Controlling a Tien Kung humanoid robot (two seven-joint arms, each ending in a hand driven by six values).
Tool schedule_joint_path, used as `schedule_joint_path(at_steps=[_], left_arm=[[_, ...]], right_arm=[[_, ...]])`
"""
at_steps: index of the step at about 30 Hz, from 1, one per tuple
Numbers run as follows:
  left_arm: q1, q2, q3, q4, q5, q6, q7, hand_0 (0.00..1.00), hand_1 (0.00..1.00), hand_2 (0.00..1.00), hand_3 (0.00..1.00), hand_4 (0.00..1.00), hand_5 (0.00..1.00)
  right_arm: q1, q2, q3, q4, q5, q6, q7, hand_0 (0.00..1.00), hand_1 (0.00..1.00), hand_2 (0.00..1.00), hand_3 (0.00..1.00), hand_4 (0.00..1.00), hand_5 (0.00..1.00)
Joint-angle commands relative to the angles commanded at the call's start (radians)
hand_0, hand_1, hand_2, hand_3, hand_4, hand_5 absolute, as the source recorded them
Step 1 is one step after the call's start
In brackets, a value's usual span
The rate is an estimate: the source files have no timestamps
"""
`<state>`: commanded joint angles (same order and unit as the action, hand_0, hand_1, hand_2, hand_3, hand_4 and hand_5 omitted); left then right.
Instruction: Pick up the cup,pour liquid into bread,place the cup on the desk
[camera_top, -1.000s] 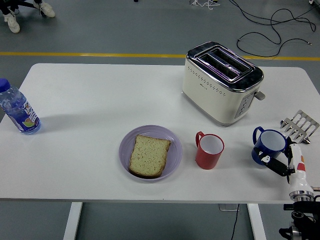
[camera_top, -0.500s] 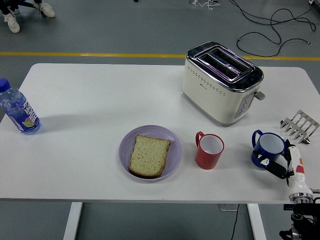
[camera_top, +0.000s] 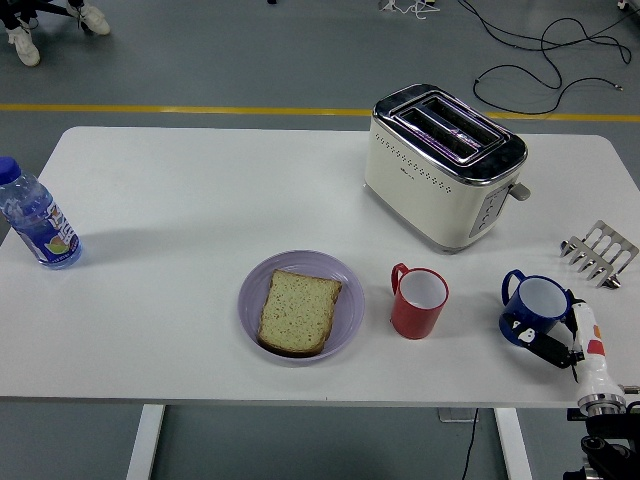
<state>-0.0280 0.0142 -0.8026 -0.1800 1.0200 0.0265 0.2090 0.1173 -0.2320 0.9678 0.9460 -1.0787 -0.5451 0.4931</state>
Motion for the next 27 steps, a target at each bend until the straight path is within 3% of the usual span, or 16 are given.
schedule_joint_path(at_steps=[1,2,7,8,13,14,27], left_arm=[[0.0,0.0,0.001,0.0,-0.001,0.0,0.0,0.659,0.704,0.726,0.618,0.355,0.945],[0.0,0.0,0.002,0.0,-0.001,0.0,0.0,0.659,0.703,0.726,0.618,0.355,0.946],[-0.006,0.002,0.003,0.0,-0.002,-0.001,0.0,0.659,0.703,0.726,0.618,0.355,0.946],[-0.006,0.002,0.003,0.0,-0.003,0.0,0.0,0.659,0.703,0.726,0.618,0.354,0.946],[-0.009,0.002,0.004,0.0,-0.003,0.0,0.0,0.659,0.703,0.726,0.618,0.354,0.946],[-0.009,0.002,0.006,0.0,-0.003,-0.001,0.0,0.659,0.703,0.724,0.618,0.354,0.949],[-0.011,0.002,0.004,0.0,-0.002,0.0,0.0,0.659,0.703,0.726,0.618,0.354,0.948]], right_arm=[[0.0,0.0,0.001,0.001,-0.006,-0.002,-0.001,0.416,0.384,0.547,0.583,0.78,0.063],[0.0,0.0,0.002,0.001,-0.008,-0.003,-0.002,0.462,0.425,0.588,0.735,0.842,0.044],[0.004,0.003,0.018,0.009,-0.017,-0.015,0.002,0.462,0.425,0.588,0.735,0.842,0.044],[0.004,0.003,0.019,0.01,-0.018,-0.015,0.002,0.515,0.499,0.716,0.928,0.911,0.031],[0.007,0.002,0.033,0.014,-0.028,-0.009,-0.004,0.515,0.499,0.716,0.928,0.911,0.031],[0.006,0.001,0.038,0.017,-0.03,-0.004,-0.006,0.603,0.602,0.845,0.985,0.937,0.012],[0.006,0.0,0.05,0.019,-0.052,0.023,-0.028,0.652,0.654,0.903,0.998,0.943,0.002]])
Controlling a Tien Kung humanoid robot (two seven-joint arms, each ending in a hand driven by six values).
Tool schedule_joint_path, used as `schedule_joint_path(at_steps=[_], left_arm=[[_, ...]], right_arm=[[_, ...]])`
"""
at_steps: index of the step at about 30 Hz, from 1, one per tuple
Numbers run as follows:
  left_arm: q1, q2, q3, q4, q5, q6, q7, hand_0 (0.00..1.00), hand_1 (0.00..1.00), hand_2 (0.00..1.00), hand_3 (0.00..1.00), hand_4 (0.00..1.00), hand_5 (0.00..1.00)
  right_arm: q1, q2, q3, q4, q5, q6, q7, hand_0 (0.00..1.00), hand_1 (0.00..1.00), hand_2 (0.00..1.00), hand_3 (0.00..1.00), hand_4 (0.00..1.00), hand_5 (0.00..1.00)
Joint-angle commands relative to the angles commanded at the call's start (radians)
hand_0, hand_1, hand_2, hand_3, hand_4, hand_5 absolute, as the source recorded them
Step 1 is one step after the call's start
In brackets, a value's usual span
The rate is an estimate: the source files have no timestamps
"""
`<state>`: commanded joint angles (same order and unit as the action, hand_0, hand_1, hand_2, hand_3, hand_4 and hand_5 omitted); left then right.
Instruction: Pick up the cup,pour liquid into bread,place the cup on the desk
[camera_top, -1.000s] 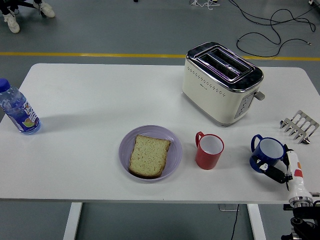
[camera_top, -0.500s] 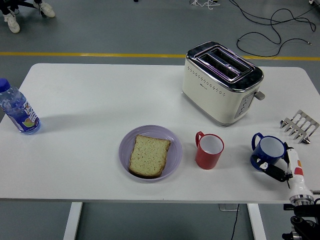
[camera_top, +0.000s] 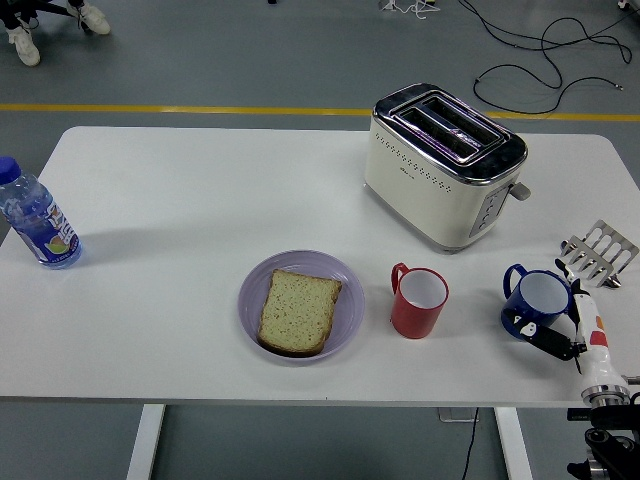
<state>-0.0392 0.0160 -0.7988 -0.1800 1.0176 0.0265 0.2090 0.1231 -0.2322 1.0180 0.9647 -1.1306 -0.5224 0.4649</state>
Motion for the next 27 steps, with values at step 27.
schedule_joint_path(at_steps=[27], left_arm=[[0.009,-0.004,0.005,0.0,0.001,-0.001,0.002,0.659,0.703,0.726,0.618,0.354,0.951]], right_arm=[[-0.011,-0.002,0.016,0.011,-0.027,0.049,-0.038,0.861,0.84,0.983,0.998,0.943,0.002]])
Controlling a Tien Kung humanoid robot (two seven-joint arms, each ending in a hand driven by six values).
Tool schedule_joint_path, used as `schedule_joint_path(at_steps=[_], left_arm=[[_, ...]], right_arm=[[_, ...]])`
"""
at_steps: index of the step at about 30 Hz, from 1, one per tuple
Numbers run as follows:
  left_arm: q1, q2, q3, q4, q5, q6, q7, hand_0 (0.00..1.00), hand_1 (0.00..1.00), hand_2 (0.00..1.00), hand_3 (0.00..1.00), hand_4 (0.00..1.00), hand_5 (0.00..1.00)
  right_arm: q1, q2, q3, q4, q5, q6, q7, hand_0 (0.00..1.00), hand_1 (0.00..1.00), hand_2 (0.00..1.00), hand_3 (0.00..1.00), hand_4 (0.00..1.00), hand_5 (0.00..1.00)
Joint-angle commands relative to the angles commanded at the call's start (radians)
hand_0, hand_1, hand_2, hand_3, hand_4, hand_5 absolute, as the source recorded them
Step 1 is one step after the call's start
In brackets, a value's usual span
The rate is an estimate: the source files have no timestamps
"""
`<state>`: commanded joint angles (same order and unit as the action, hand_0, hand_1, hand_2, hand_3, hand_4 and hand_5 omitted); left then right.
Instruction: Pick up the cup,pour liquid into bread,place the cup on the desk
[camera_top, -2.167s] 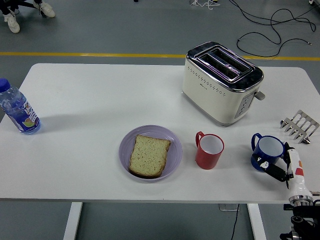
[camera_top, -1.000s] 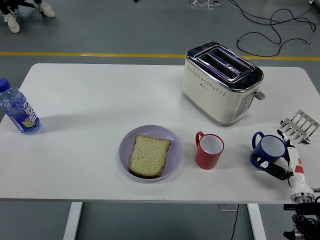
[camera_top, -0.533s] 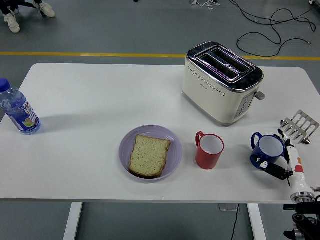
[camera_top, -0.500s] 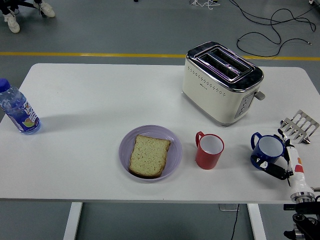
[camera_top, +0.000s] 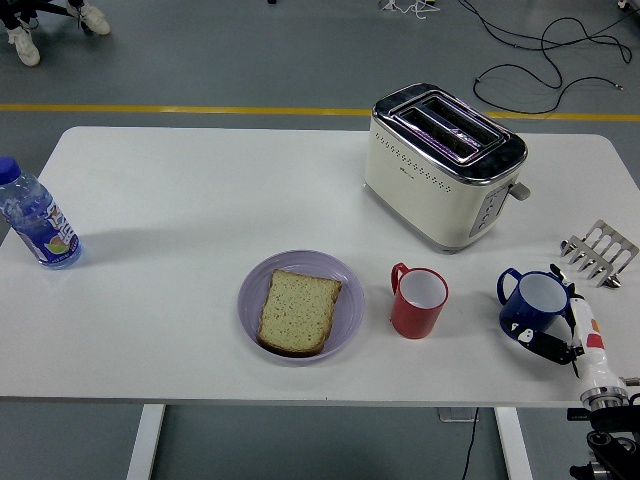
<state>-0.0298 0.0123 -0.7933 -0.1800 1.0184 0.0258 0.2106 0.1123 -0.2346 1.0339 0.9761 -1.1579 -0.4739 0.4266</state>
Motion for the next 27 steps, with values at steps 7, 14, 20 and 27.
schedule_joint_path(at_steps=[7,14,20,27], left_arm=[[0.004,0.001,0.002,0.0,0.005,-0.002,0.002,0.659,0.703,0.725,0.617,0.354,0.951],[0.008,0.004,0.004,0.0,0.01,-0.003,0.002,0.66,0.704,0.726,0.618,0.352,0.949],[0.012,0.004,0.002,0.0,0.009,-0.003,0.0,0.66,0.703,0.725,0.617,0.35,0.948],[0.011,0.005,0.008,0.0,0.002,-0.003,0.0,0.66,0.704,0.726,0.618,0.35,0.948]], right_arm=[[-0.01,-0.001,0.016,0.023,-0.002,0.002,0.002,0.887,0.855,0.987,0.998,0.943,0.002],[-0.019,-0.006,0.043,0.064,-0.016,0.006,-0.008,0.903,0.858,0.992,0.998,0.948,0.002],[-0.031,-0.01,0.056,0.104,-0.03,0.006,-0.017,0.906,0.856,0.994,0.998,0.949,0.002],[-0.043,-0.018,0.072,0.168,-0.058,-0.005,-0.035,0.909,0.855,0.994,0.998,0.951,0.002]])
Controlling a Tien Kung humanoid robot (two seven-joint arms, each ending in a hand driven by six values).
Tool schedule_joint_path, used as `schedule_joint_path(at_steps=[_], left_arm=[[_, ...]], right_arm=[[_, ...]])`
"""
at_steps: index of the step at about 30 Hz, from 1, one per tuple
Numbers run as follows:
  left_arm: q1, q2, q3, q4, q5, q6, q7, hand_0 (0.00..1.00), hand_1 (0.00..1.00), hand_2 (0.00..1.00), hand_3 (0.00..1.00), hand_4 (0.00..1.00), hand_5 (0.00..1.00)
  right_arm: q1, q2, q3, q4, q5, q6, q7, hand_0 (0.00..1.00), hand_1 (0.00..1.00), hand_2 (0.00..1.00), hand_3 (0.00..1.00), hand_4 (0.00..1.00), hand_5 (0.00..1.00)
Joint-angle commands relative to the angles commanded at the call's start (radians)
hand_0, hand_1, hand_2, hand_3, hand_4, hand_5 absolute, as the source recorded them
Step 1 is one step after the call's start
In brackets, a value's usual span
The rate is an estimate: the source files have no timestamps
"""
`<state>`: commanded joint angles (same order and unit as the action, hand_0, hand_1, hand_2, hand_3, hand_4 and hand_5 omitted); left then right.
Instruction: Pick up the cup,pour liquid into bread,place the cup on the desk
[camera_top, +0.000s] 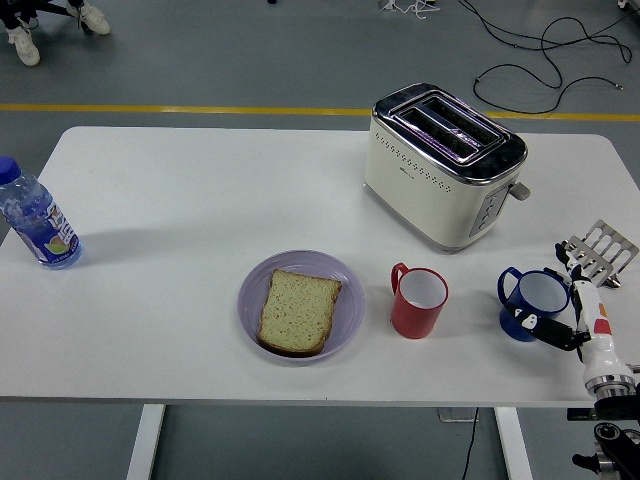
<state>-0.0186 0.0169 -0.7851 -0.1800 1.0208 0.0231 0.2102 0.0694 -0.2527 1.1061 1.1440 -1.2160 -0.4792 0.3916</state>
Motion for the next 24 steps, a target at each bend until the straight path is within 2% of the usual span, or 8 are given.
schedule_joint_path(at_steps=[12,16,17,21,22,23,24], left_arm=[[-0.005,0.0,-0.007,0.0,0.004,0.001,0.0,0.66,0.704,0.726,0.618,0.348,0.948],[-0.008,0.001,-0.012,0.0,0.009,0.002,0.0,0.66,0.704,0.726,0.618,0.348,0.948],[-0.008,0.001,-0.012,0.0,0.01,0.002,0.0,0.659,0.703,0.726,0.617,0.347,0.948],[-0.01,0.0,-0.024,0.0,0.02,0.002,0.001,0.659,0.703,0.726,0.617,0.347,0.948],[-0.015,0.001,-0.025,0.0,0.02,0.002,0.002,0.659,0.703,0.726,0.617,0.347,0.948],[-0.017,0.001,-0.025,0.0,0.02,0.002,0.002,0.659,0.704,0.726,0.617,0.347,0.946],[-0.019,0.002,-0.022,0.0,0.018,0.002,0.001,0.659,0.704,0.726,0.617,0.347,0.946]], right_arm=[[-0.03,-0.021,0.038,0.147,-0.042,-0.027,-0.026,0.91,0.852,0.987,0.998,0.956,0.002],[-0.045,-0.026,0.042,0.214,-0.043,-0.06,-0.024,0.91,0.852,0.987,0.998,0.956,0.002],[-0.046,-0.027,0.042,0.22,-0.039,-0.065,-0.021,0.897,0.835,0.937,0.974,0.938,0.002],[-0.055,-0.032,0.041,0.28,-0.004,-0.103,0.004,0.897,0.835,0.937,0.974,0.938,0.002],[-0.059,-0.035,0.041,0.312,0.025,-0.12,0.023,0.897,0.835,0.937,0.974,0.938,0.002],[-0.06,-0.036,0.041,0.334,0.044,-0.127,0.031,0.784,0.741,0.84,0.818,0.71,0.002],[-0.066,-0.038,0.039,0.366,0.072,-0.141,0.047,0.784,0.741,0.84,0.818,0.71,0.002]])
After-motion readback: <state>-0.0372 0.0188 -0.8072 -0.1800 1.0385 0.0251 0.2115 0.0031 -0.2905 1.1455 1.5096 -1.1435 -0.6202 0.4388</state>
